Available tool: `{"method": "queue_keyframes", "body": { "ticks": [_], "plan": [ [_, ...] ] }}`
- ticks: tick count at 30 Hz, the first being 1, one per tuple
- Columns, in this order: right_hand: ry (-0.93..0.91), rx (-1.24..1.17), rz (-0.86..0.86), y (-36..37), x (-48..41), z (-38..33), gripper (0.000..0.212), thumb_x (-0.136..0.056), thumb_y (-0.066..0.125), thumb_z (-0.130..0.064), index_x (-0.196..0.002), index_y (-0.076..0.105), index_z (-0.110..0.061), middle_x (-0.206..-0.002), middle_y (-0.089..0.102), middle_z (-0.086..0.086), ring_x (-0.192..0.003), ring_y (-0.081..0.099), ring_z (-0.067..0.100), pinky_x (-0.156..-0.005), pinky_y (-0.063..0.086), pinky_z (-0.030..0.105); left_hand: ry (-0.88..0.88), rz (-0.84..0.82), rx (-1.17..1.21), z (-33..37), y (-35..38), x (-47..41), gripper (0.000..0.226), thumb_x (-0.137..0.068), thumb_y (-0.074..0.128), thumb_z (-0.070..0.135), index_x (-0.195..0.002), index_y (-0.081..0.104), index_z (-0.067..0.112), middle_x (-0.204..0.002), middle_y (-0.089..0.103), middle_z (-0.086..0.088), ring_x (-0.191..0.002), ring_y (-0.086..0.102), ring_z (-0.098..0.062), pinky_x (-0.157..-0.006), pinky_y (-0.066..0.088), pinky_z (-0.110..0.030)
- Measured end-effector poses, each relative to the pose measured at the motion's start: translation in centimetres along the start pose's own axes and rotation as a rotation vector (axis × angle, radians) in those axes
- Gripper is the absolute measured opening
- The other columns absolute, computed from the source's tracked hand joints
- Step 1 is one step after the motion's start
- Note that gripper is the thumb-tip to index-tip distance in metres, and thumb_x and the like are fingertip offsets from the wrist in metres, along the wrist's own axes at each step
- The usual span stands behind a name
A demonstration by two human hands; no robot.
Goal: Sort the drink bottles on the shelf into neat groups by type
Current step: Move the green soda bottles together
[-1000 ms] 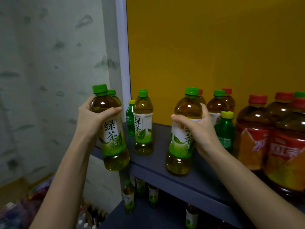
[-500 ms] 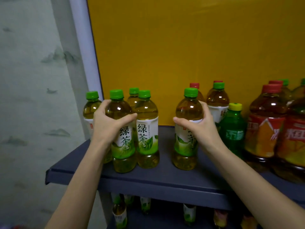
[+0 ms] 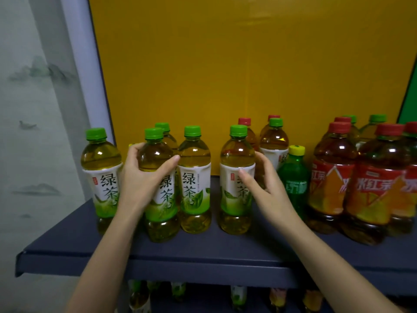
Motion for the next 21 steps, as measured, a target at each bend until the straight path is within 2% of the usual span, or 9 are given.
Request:
{"method": "queue_keyframes", "body": {
  "ticks": [2,5,9,12,14,16,19,21],
  "plan": [
    [-0.077,0.118,0.108,-1.7,1.4,0.3,0.057,-0.087,0.053,-0.050,-0.137,0.036,-0.027,-0.135,0.042,-0.016,-0.126,0.038,-0.003,-0.106,0.035,0.024,-0.022,-0.038,0.010,-0.2,-0.3,0.4,0.067,-0.061,0.069,0.050,-0.120,0.047,0.029,-0.108,0.060,0.015,-0.099,0.060,-0.006,-0.090,0.050,-0.035],
    [-0.198,0.314,0.258,-3.9,2.7,1.0,0.051,-0.090,0.047,-0.029,-0.138,0.035,-0.019,-0.136,0.037,-0.009,-0.128,0.032,-0.001,-0.107,0.026,0.012,0.002,-0.053,-0.016,-0.5,-0.7,1.5,0.070,-0.067,0.069,0.046,-0.130,0.042,0.029,-0.120,0.057,0.011,-0.111,0.056,-0.007,-0.098,0.046,-0.041],
    [-0.180,0.509,0.292,-4.8,2.0,2.3,0.059,-0.094,0.048,-0.008,-0.146,0.020,-0.009,-0.151,0.024,0.004,-0.138,0.016,0.004,-0.109,0.007,0.004,0.003,-0.051,0.023,-1.3,-1.1,3.3,0.076,-0.070,0.070,0.036,-0.138,0.036,0.031,-0.138,0.046,0.011,-0.124,0.048,-0.008,-0.102,0.042,-0.040],
    [-0.118,0.617,0.248,-4.2,1.2,2.9,0.068,-0.094,0.045,-0.007,-0.148,0.003,-0.006,-0.157,0.004,0.008,-0.143,0.001,0.010,-0.112,-0.001,0.014,0.001,-0.026,0.042,-1.6,-1.5,4.4,0.076,-0.067,0.066,0.031,-0.138,0.038,0.030,-0.139,0.045,0.009,-0.126,0.045,-0.009,-0.098,0.041,-0.031],
    [-0.076,0.650,0.261,-3.6,0.8,3.0,0.070,-0.094,0.045,-0.006,-0.147,0.000,-0.004,-0.157,-0.001,0.011,-0.145,-0.001,0.018,-0.113,-0.001,0.020,0.018,-0.015,0.056,-1.5,-1.8,5.0,0.063,-0.068,0.064,0.029,-0.127,0.044,0.037,-0.134,0.048,0.009,-0.123,0.047,-0.010,-0.091,0.042,-0.026],
    [-0.077,0.671,0.311,-3.1,0.5,2.9,0.071,-0.091,0.049,-0.003,-0.147,0.005,-0.002,-0.156,0.005,0.015,-0.145,0.004,0.024,-0.114,0.002,0.024,0.036,0.002,0.043,-1.5,-2.2,5.3,0.051,-0.068,0.063,0.028,-0.114,0.047,0.044,-0.130,0.051,0.008,-0.120,0.049,-0.012,-0.089,0.043,-0.025],
    [-0.138,0.623,0.387,-2.6,0.5,2.7,0.073,-0.085,0.058,0.000,-0.145,0.018,-0.004,-0.147,0.023,0.015,-0.139,0.023,0.026,-0.112,0.017,0.028,0.096,0.048,-0.016,-1.7,-3.1,5.8,0.037,-0.070,0.064,0.028,-0.104,0.054,0.042,-0.124,0.056,0.001,-0.112,0.055,-0.015,-0.088,0.052,-0.022],
    [-0.147,0.567,0.372,-2.4,0.7,2.8,0.076,-0.081,0.064,-0.002,-0.144,0.021,-0.008,-0.141,0.028,0.012,-0.133,0.031,0.025,-0.107,0.025,0.028,0.144,0.099,-0.044,-1.8,-4.0,6.1,0.028,-0.074,0.063,0.021,-0.097,0.057,0.037,-0.114,0.059,-0.004,-0.102,0.059,-0.011,-0.084,0.051,-0.015]
  ]
}}
Point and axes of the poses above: each hand's wrist, its own x-axis away from the middle knuckle, its own y-axis out of the palm, z = x × y, the point moved 1 cm from there along -x, towards the middle knuckle
